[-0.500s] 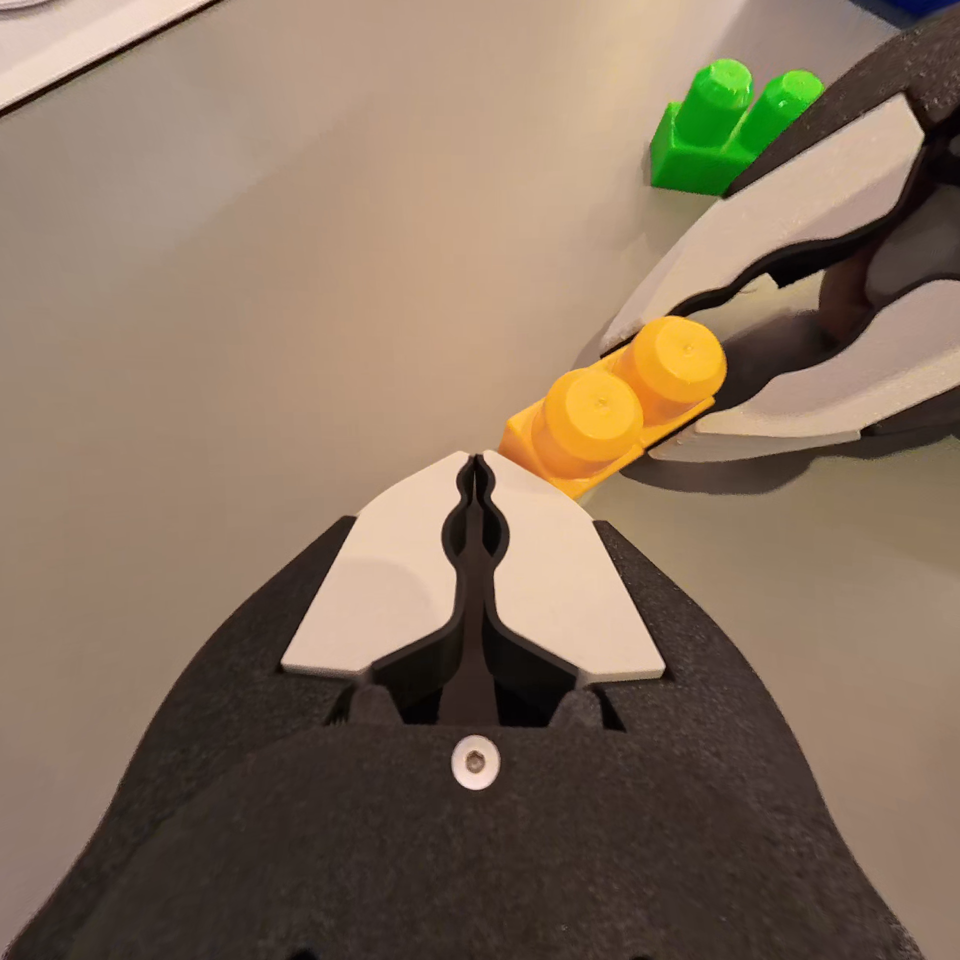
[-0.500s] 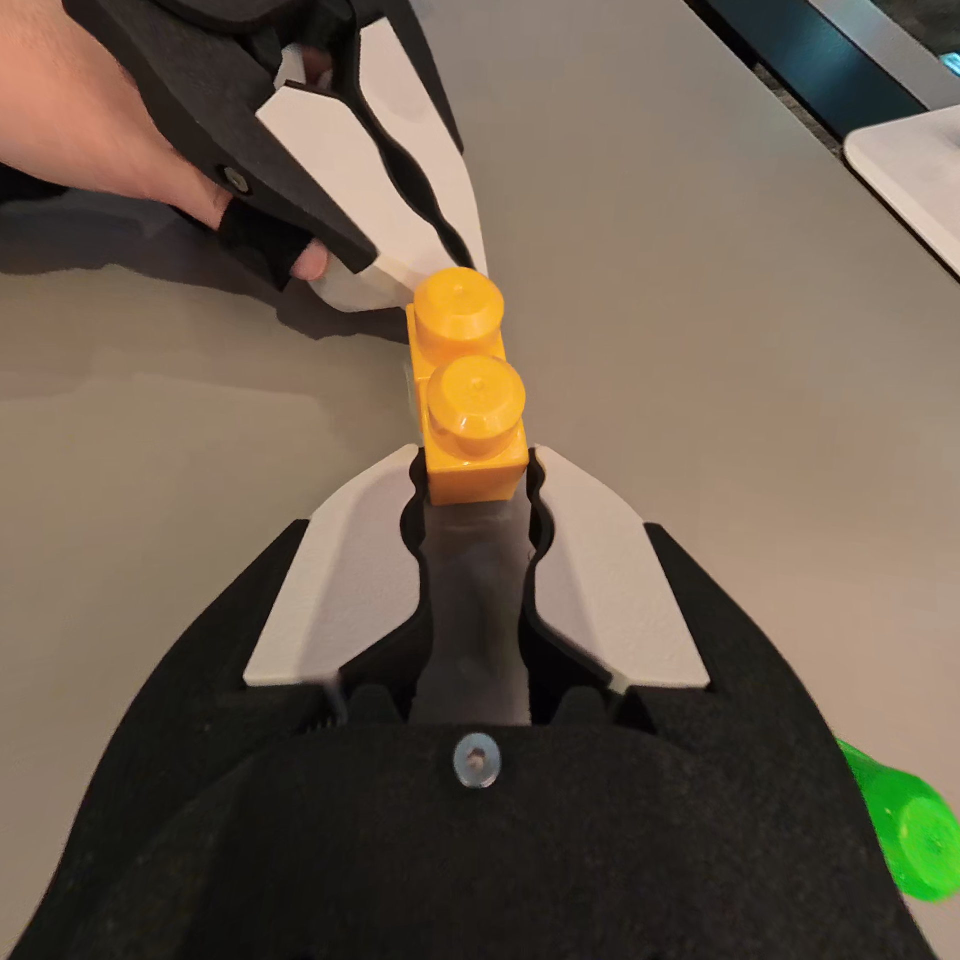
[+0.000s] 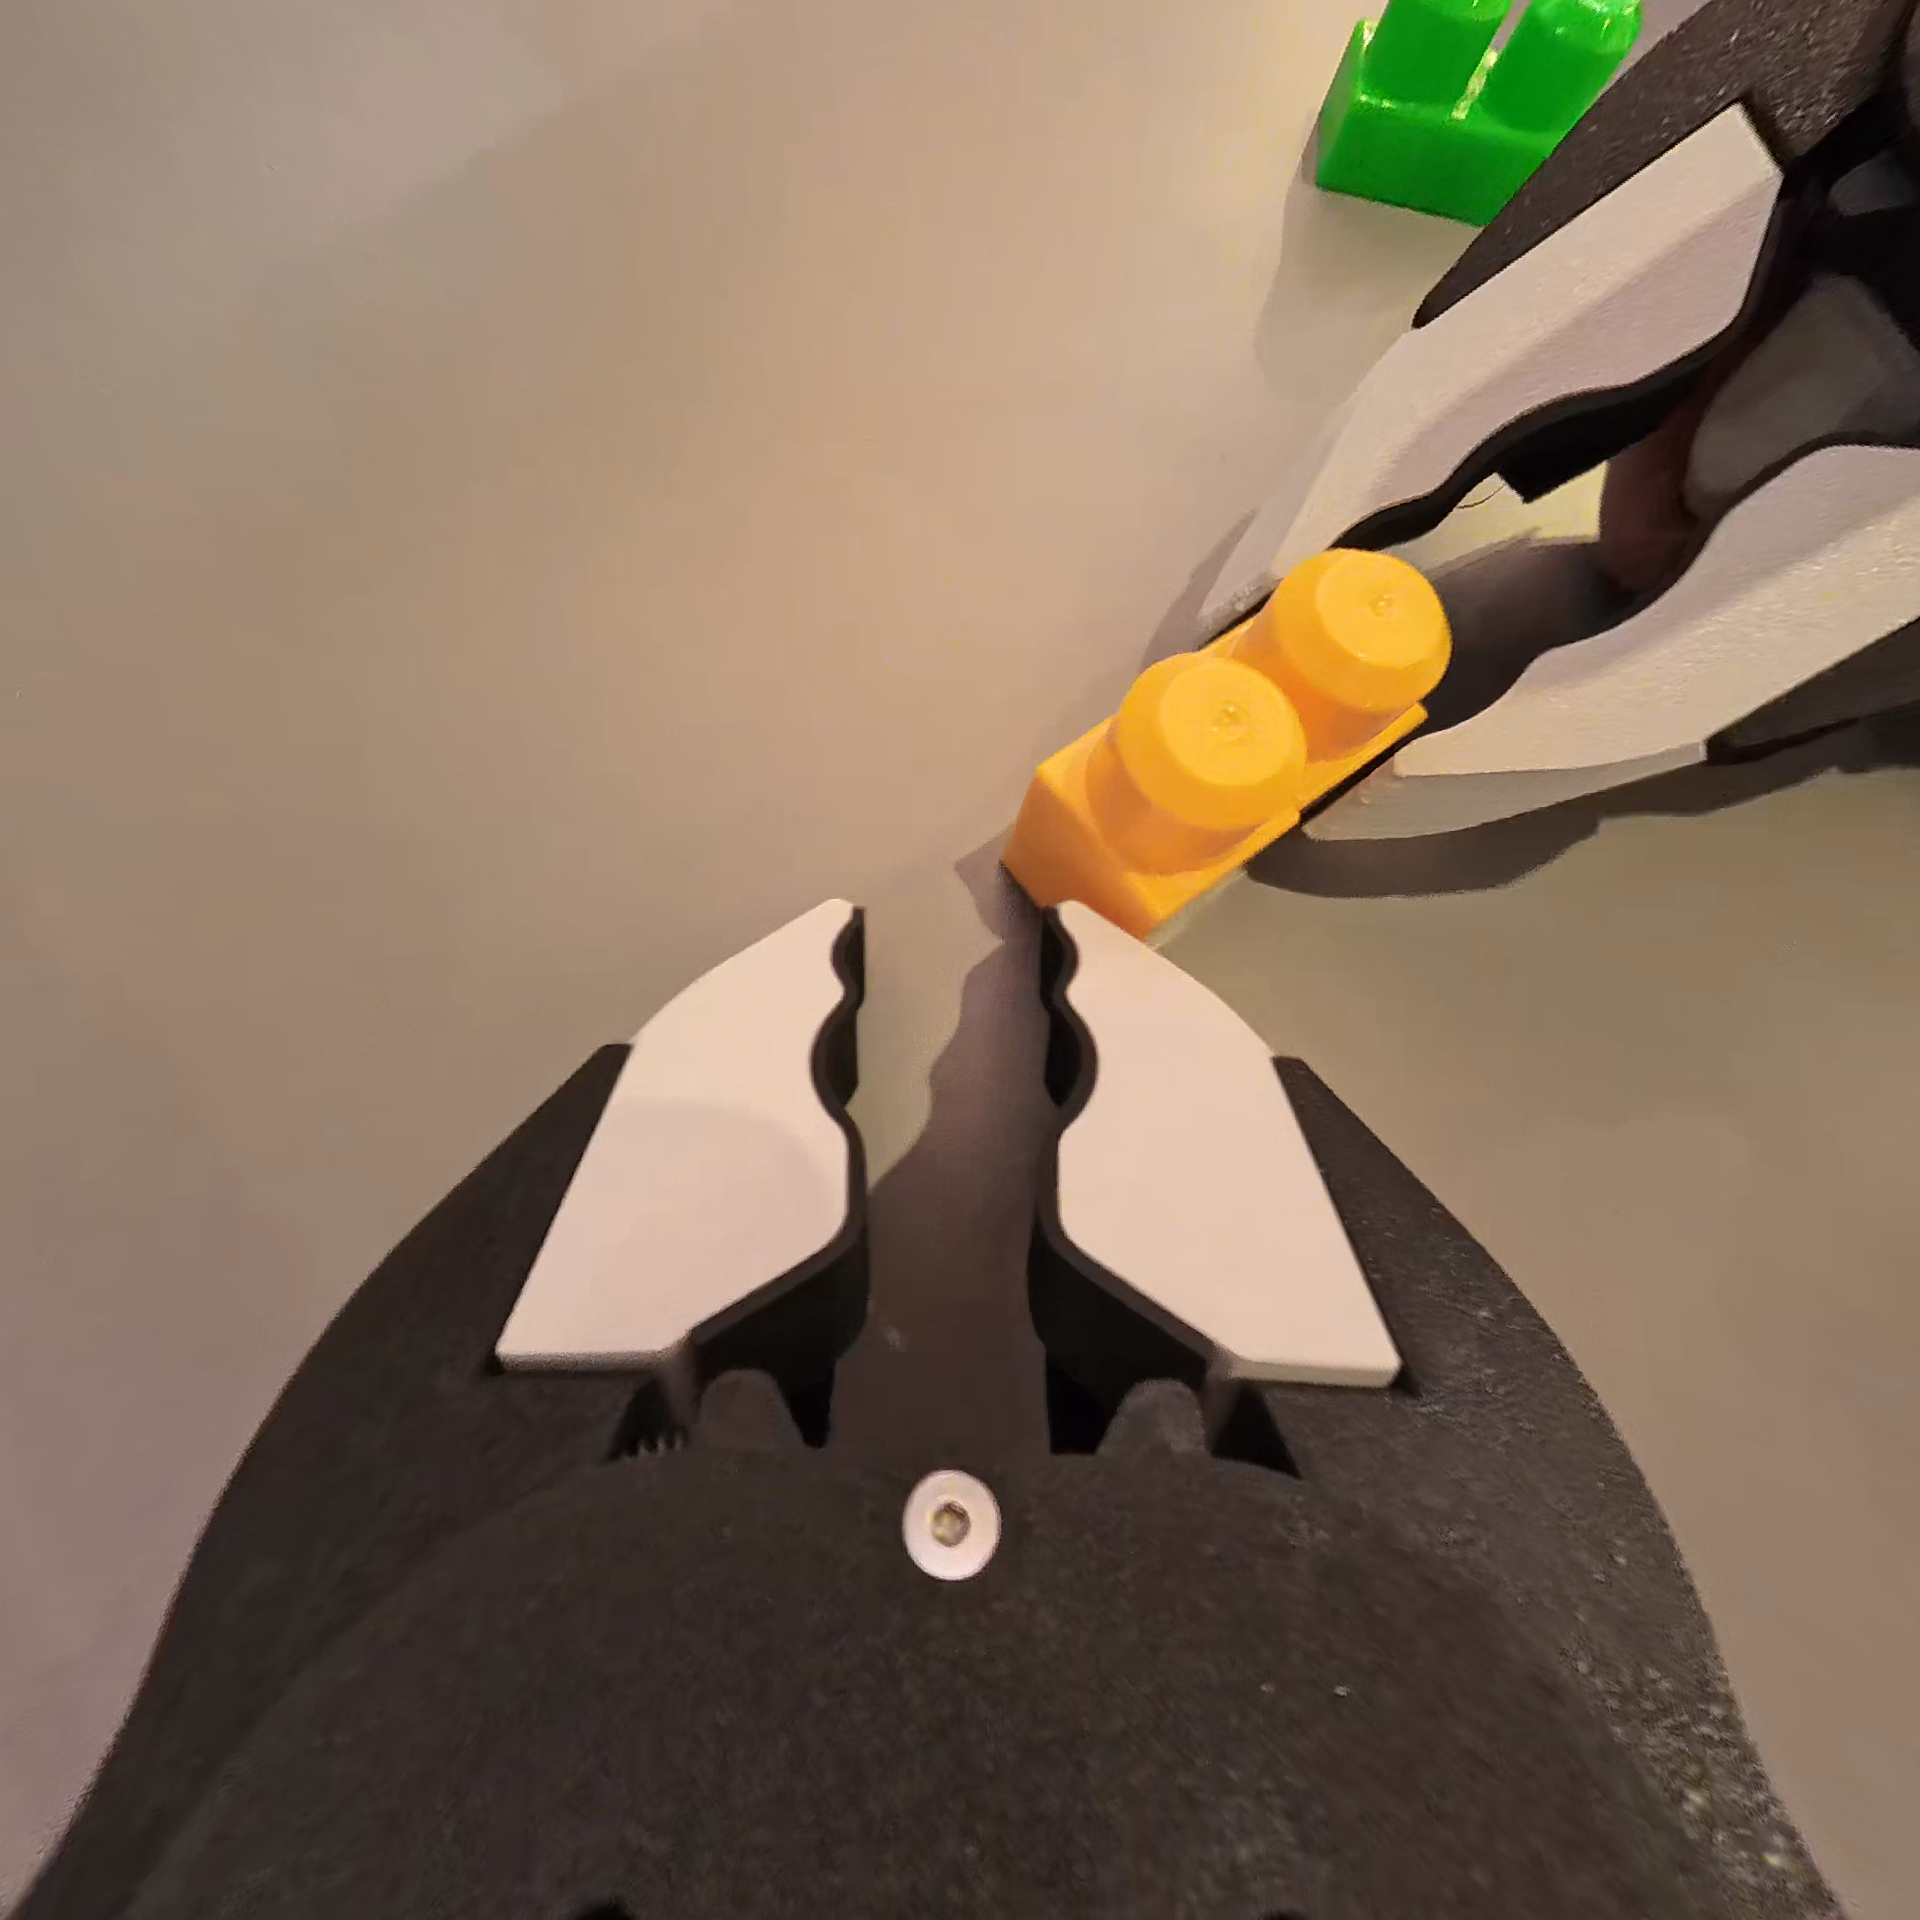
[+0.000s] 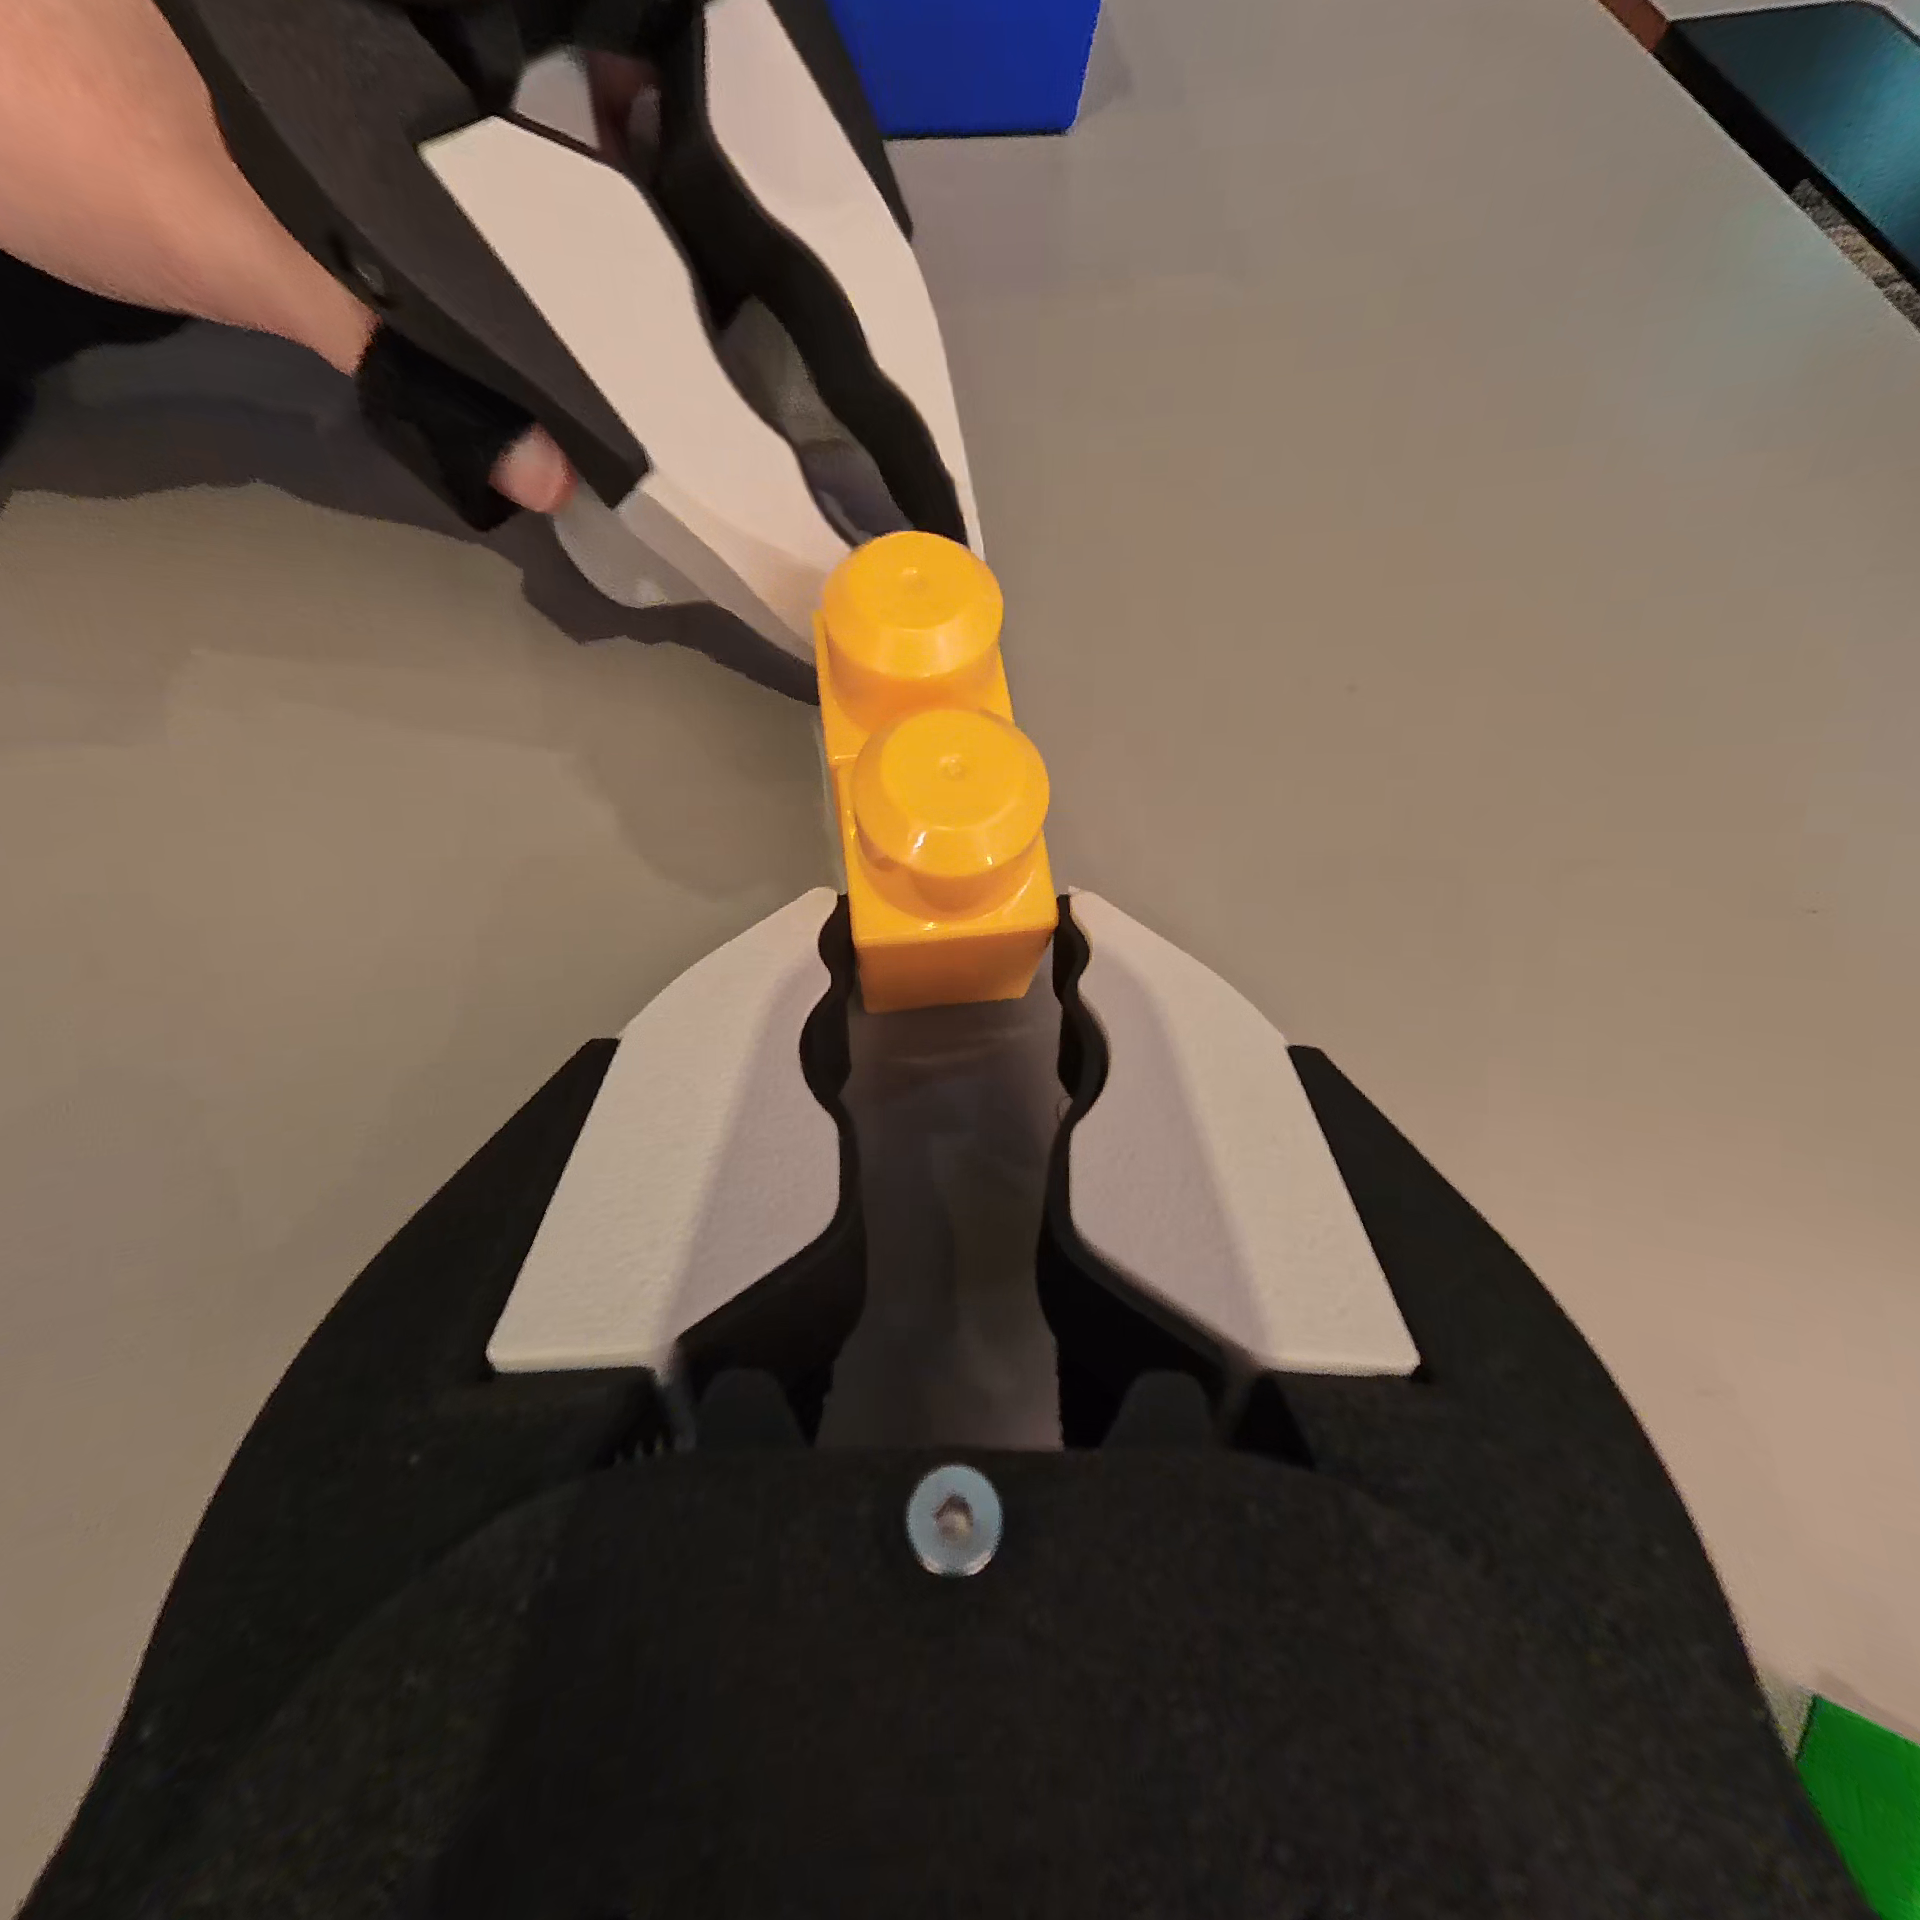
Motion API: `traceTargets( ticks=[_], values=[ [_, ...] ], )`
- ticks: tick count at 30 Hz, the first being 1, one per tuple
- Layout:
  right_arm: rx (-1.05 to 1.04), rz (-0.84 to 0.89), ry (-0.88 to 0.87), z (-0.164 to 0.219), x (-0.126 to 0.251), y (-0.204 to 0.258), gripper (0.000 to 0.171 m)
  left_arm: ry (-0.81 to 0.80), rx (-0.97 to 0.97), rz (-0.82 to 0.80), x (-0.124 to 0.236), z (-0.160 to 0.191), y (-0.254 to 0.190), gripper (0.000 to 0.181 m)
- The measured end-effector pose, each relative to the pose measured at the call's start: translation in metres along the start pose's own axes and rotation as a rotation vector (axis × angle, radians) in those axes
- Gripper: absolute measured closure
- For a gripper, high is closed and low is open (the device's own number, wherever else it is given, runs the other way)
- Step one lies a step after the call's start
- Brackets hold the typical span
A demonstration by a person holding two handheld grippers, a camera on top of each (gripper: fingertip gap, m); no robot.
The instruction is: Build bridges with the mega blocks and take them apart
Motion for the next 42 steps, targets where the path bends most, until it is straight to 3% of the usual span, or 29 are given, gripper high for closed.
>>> traceTargets(
  ticks=[5, 8, 20, 30, 32, 35, 37, 42],
  values=[
    [-0.032, 0.011, 0.003, -0.002, -0.002, 0.003, 0.135, -0.103, 0.01, -0.026, 0.025, 0.016, -0.012, 0.106],
    [-0.015, -0.011, 0.003, -0.005, -0.004, 0.009, 0.135, -0.165, 0.048, 0.023, 0.035, 0.025, -0.024, 0.094],
    [0.044, -0.077, -0.001, -0.005, -0.005, 0.013, 0.135, -0.033, -0.001, -0.14, 0.028, 0.028, -0.019, 0.122],
    [0.053, -0.081, -0.003, -0.007, -0.006, 0.012, 0.135, -0.05, 0.037, -0.099, 0.029, 0.033, -0.013, 0.121],
    [0.054, -0.074, -0.012, -0.007, -0.005, 0.013, 0.13, -0.135, 0.11, -0.037, 0.036, 0.036, -0.017, 0.118],
    [0.041, -0.075, -0.034, -0.004, 0.0, 0.013, 0.123, -0.26, 0.184, 0.017, 0.045, 0.039, -0.032, 0.1],
    [0.043, -0.075, -0.039, 0.001, 0.007, 0.013, 0.123, -0.295, 0.188, -0.039, 0.046, 0.041, -0.046, 0.093],
    [0.079, -0.083, -0.077, 0.024, 0.036, 0.007, 0.127, -0.189, 0.192, -0.296, 0.025, 0.032, -0.081, 0.068]
  ],
)
Point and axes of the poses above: each gripper's, where its closed fingertips meet, x back along the fingers, z out of its underside, y = z × x across the jaws, the point moved 9 cm from there along x, back along the fingers, and after that the axes turned 8 degrees about y, right-handed, at the moved point
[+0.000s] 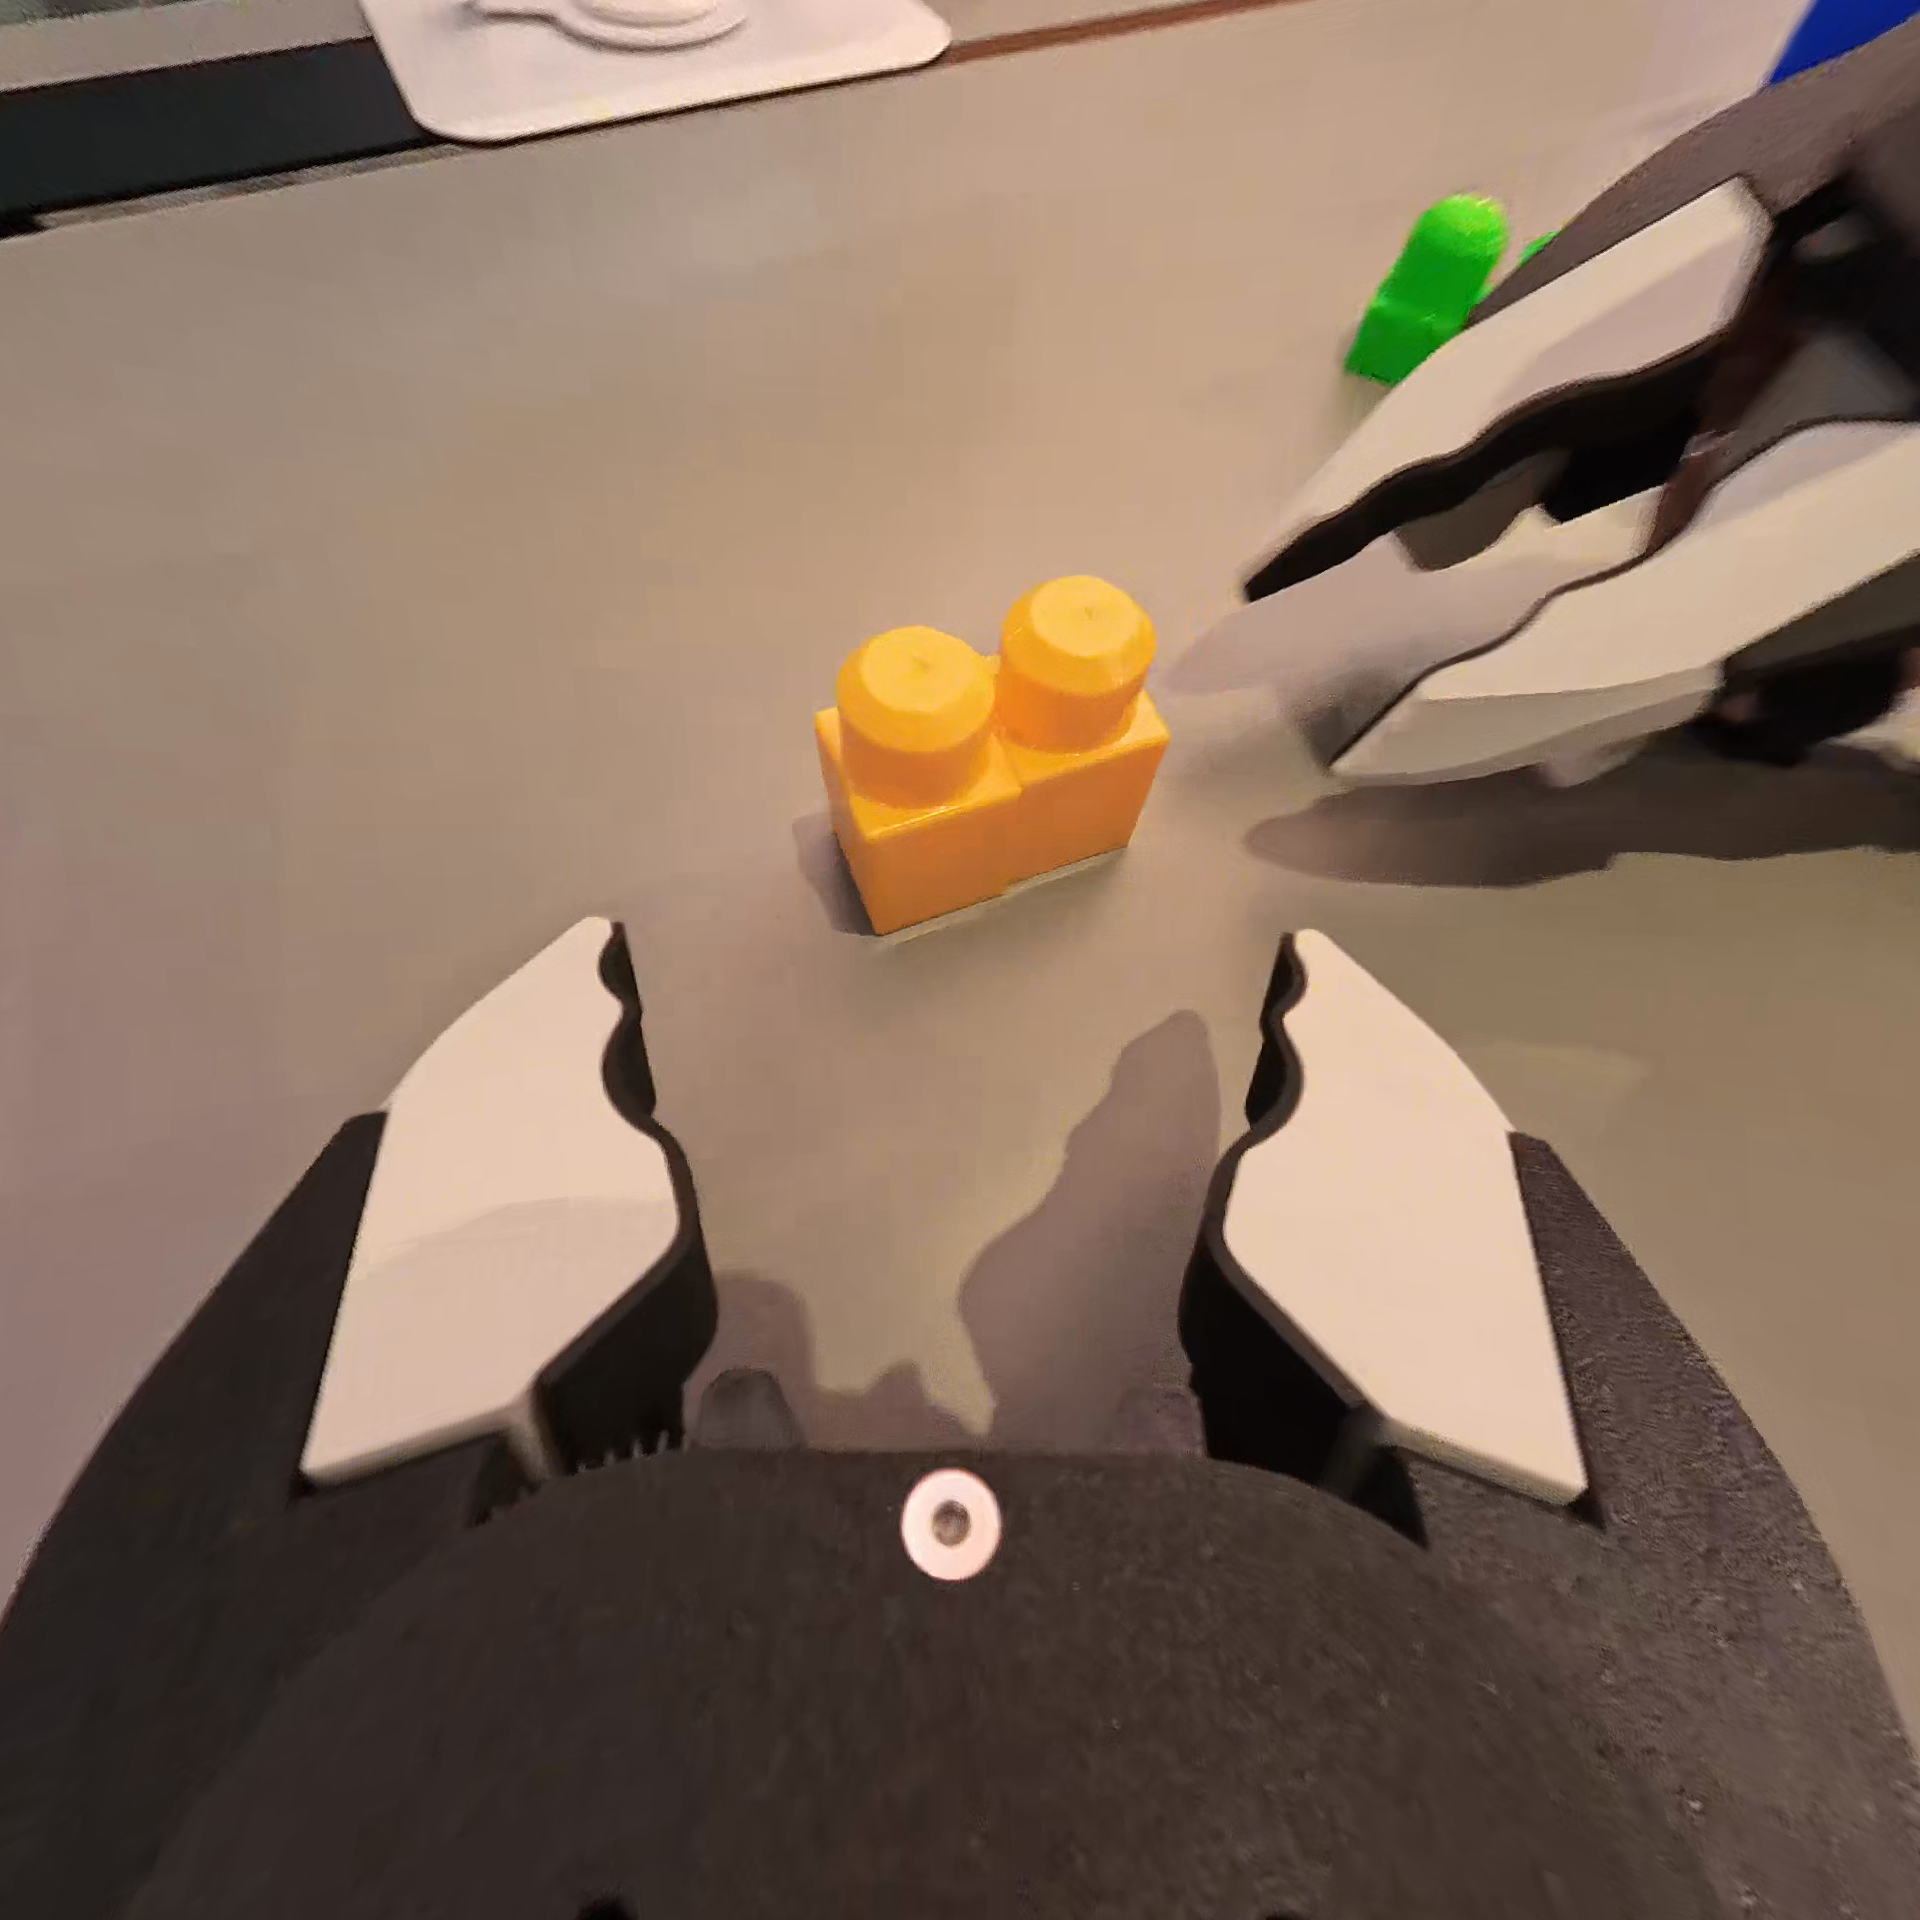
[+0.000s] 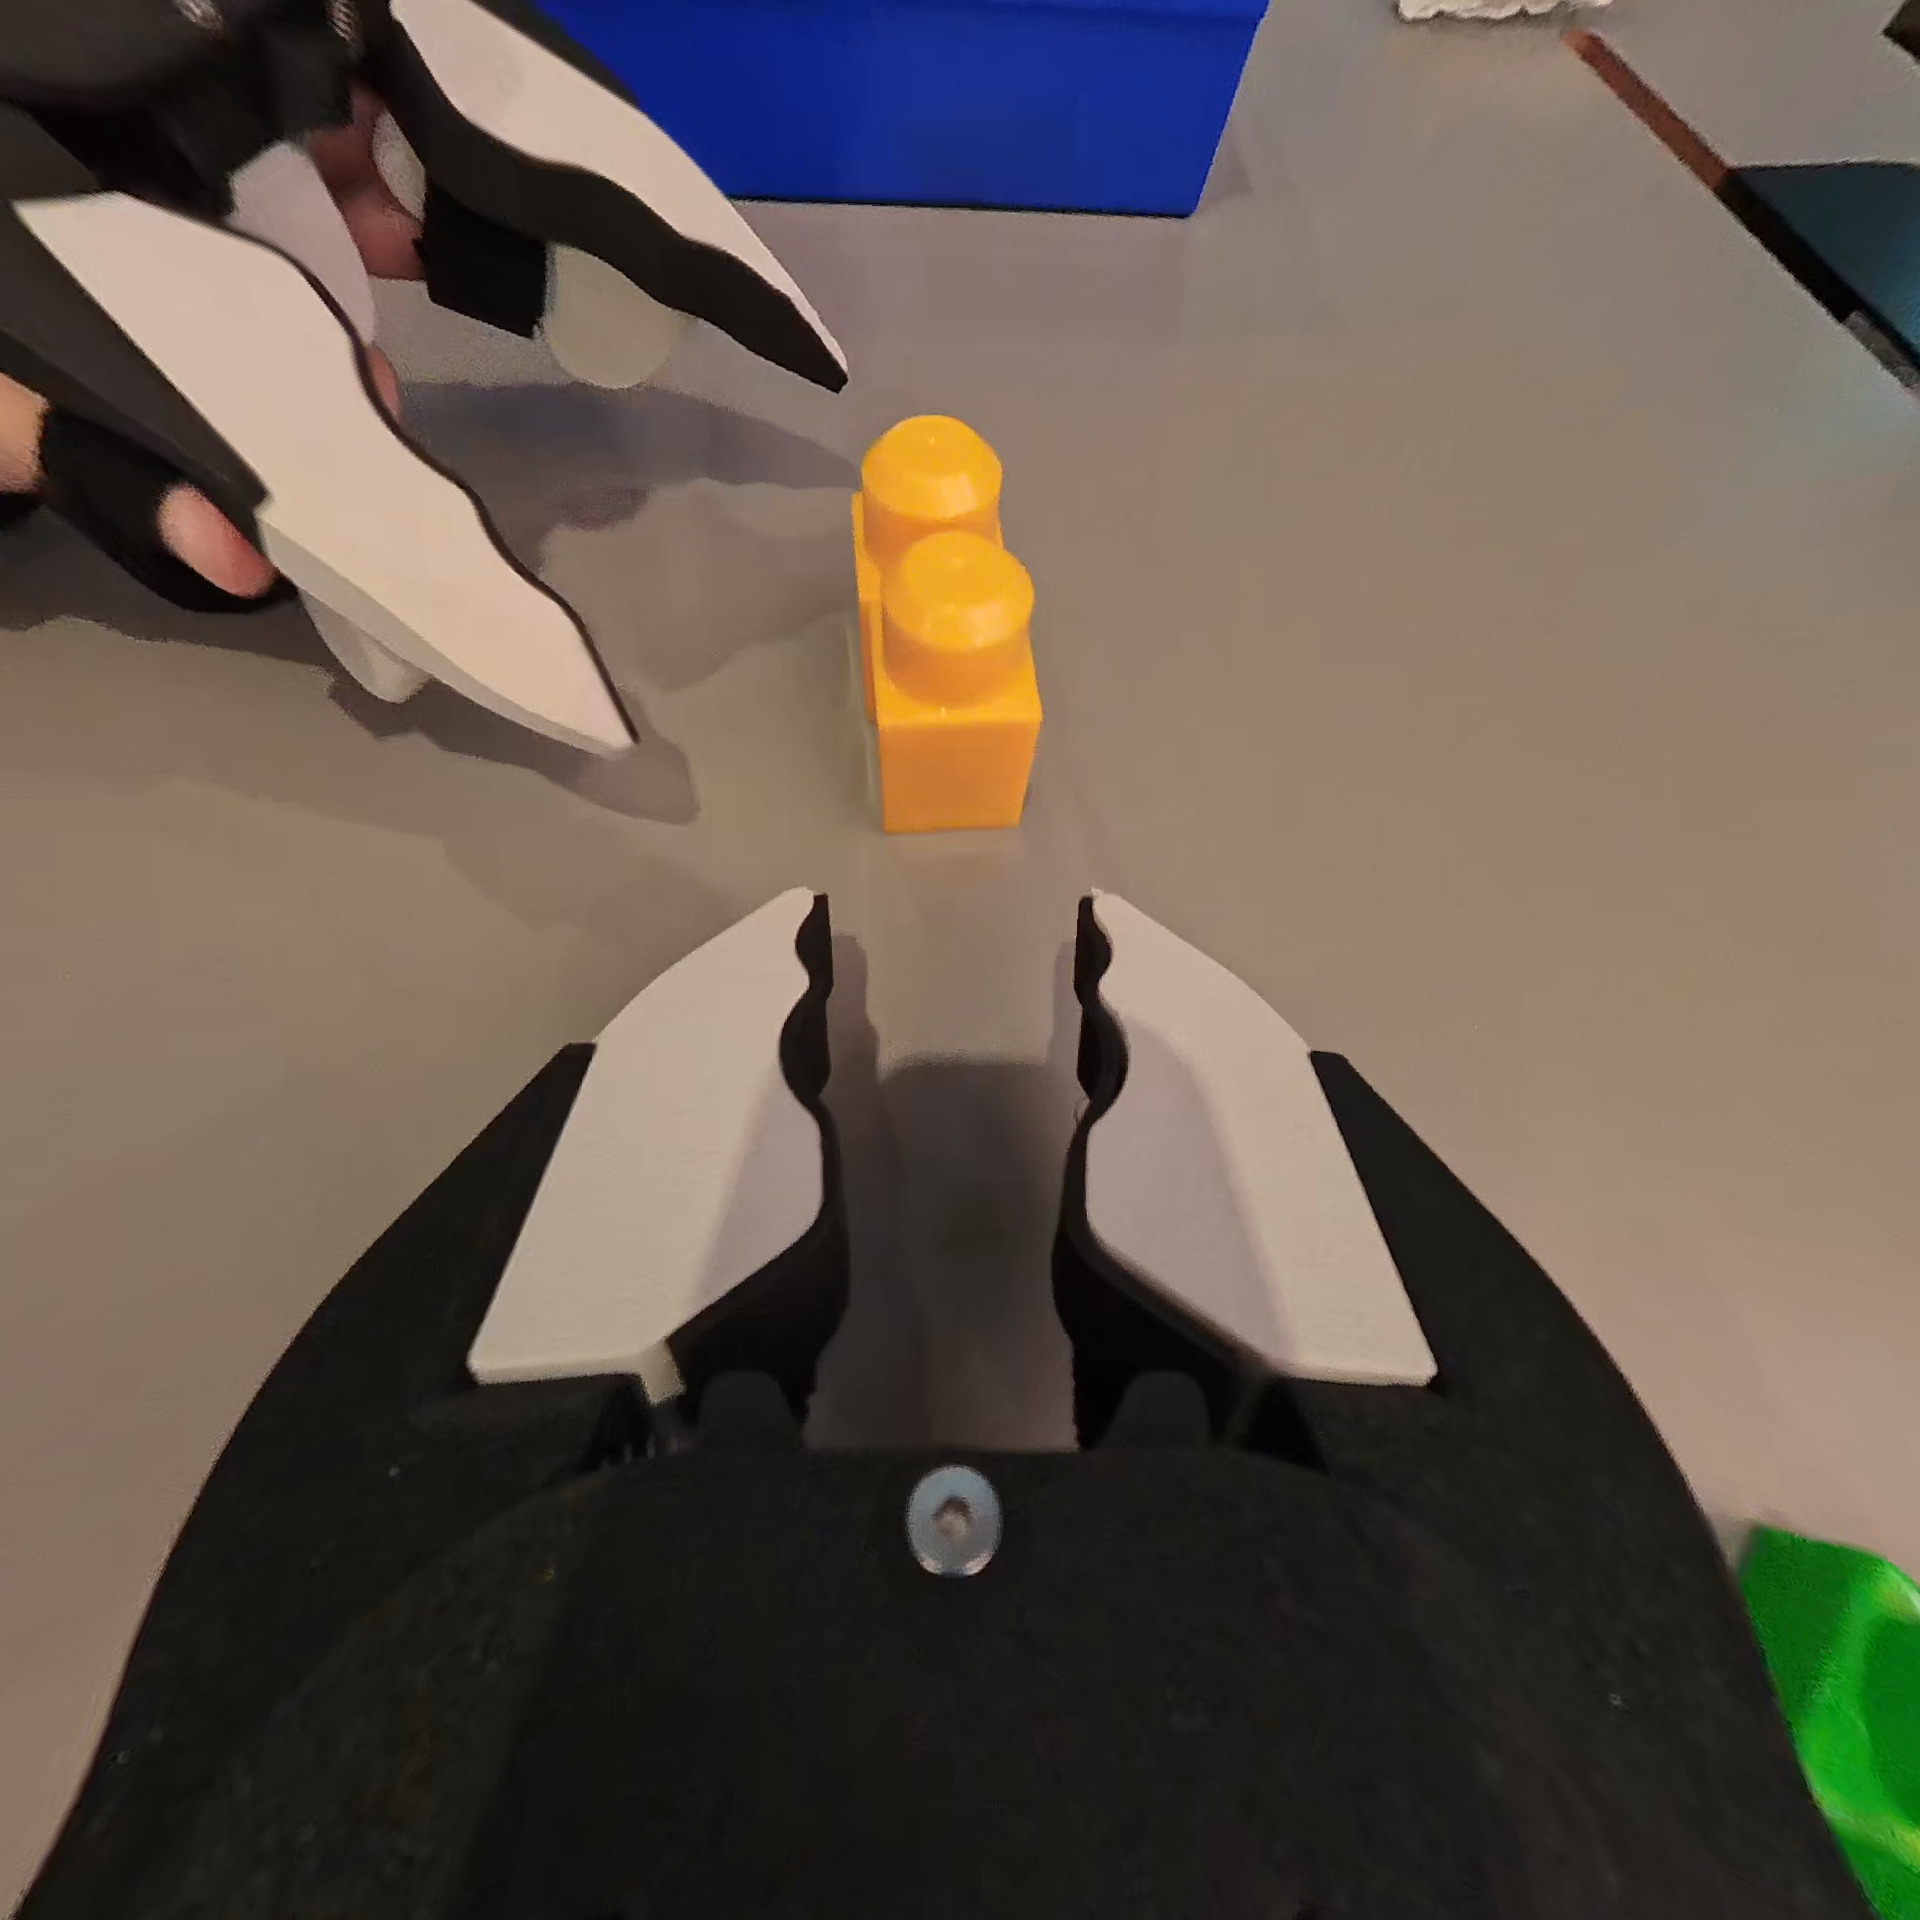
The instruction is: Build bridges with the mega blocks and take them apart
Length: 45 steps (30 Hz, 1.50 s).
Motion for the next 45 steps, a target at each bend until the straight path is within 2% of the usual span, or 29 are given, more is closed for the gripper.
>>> traceTargets(
  ticks=[3, 5, 9, 12, 18, 27, 45],
  values=[
    [0.005, 0.015, -0.037, 0.009, 0.017, -0.004, 0.131, 0.078, 0.003, -0.101, -0.016, -0.005, -0.014, 0.06],
    [0.006, 0.009, -0.064, 0.014, 0.026, -0.004, 0.133, 0.138, 0.057, -0.098, -0.027, -0.009, -0.019, 0.057],
    [0.01, 0.0, -0.085, 0.023, 0.038, -0.003, 0.134, 0.103, 0.182, -0.101, -0.038, -0.02, -0.026, 0.06],
    [0.008, -0.008, -0.092, 0.027, 0.043, -0.004, 0.134, 0.127, 0.176, -0.2, -0.045, -0.024, -0.026, 0.058],
    [-0.011, -0.025, -0.131, 0.028, 0.05, -0.006, 0.136, 0.163, 0.232, -0.259, -0.056, -0.029, -0.027, 0.06],
    [-0.011, -0.034, -0.136, 0.028, 0.051, -0.006, 0.136, 0.2, 0.294, -0.263, -0.062, -0.029, -0.024, 0.068],
    [-0.005, -0.04, -0.14, 0.028, 0.052, -0.004, 0.138, 0.211, 0.332, -0.323, -0.066, -0.03, -0.028, 0.068]
  ],
)
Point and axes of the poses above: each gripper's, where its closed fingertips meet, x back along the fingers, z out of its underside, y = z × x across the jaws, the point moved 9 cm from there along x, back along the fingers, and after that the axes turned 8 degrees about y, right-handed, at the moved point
